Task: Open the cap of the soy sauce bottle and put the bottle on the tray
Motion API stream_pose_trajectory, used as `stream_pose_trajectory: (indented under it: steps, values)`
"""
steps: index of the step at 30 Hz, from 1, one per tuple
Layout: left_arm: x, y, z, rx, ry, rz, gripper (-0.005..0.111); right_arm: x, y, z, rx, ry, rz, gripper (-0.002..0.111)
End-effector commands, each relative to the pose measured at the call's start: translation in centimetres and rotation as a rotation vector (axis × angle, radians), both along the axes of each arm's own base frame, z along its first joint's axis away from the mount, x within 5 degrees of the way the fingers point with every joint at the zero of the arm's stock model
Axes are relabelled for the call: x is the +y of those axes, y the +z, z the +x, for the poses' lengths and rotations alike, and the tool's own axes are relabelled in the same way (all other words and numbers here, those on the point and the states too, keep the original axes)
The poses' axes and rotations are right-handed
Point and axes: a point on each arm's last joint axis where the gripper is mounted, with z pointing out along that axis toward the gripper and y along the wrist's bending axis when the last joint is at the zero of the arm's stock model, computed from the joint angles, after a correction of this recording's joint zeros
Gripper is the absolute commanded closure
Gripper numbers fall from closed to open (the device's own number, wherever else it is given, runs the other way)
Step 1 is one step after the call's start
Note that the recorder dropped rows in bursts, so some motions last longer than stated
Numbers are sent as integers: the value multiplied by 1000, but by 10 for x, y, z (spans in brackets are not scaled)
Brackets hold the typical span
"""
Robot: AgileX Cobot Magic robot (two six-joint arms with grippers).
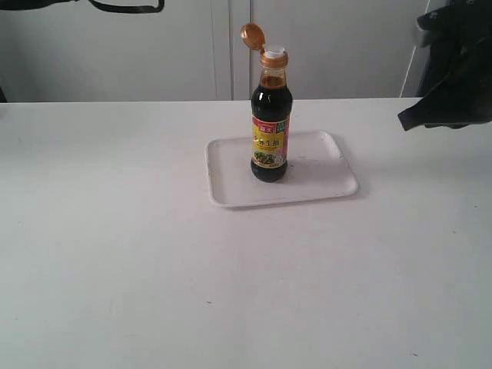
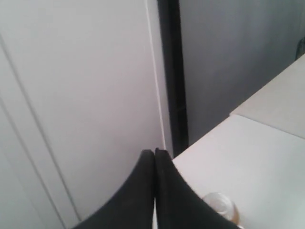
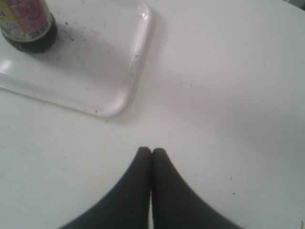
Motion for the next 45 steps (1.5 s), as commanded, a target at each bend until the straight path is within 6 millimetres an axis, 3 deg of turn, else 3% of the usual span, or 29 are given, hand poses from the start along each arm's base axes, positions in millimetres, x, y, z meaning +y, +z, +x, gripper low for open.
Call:
stream_pose_trajectory:
  steps: [1, 11, 14, 21, 23, 26, 29, 34, 38, 45]
  values:
    - [30, 13, 4, -48, 91, 17, 107, 0, 15, -10, -40, 14, -8, 108]
    - [80, -5, 10, -35, 226, 97, 107, -1, 20, -8, -95, 29, -36, 108]
    - [100, -6, 15, -66, 399, 154, 107, -1, 21, -8, -108, 28, -38, 108]
    - [150, -12, 19, -203, 882, 663, 107, -1, 22, -7, -123, 44, -56, 108]
    - [167, -13, 14, -169, 1062, 737, 107, -1, 22, -7, -124, 44, -56, 108]
    - [184, -26, 2, 72, 1248, 730, 107, -1, 22, -6, -129, 43, -57, 108]
    - [186, -48, -9, 361, 1185, 832, 107, -1, 22, -7, -125, 39, -52, 108]
    - [172, -77, -28, 732, 871, 944, 107, -3, 17, -11, -48, 22, -48, 108]
    - [165, -79, -44, 887, 782, 884, 107, -6, 13, -17, 39, -47, -34, 108]
    - [157, -66, -68, 957, 702, 738, 107, -8, 7, -28, 173, -86, -45, 108]
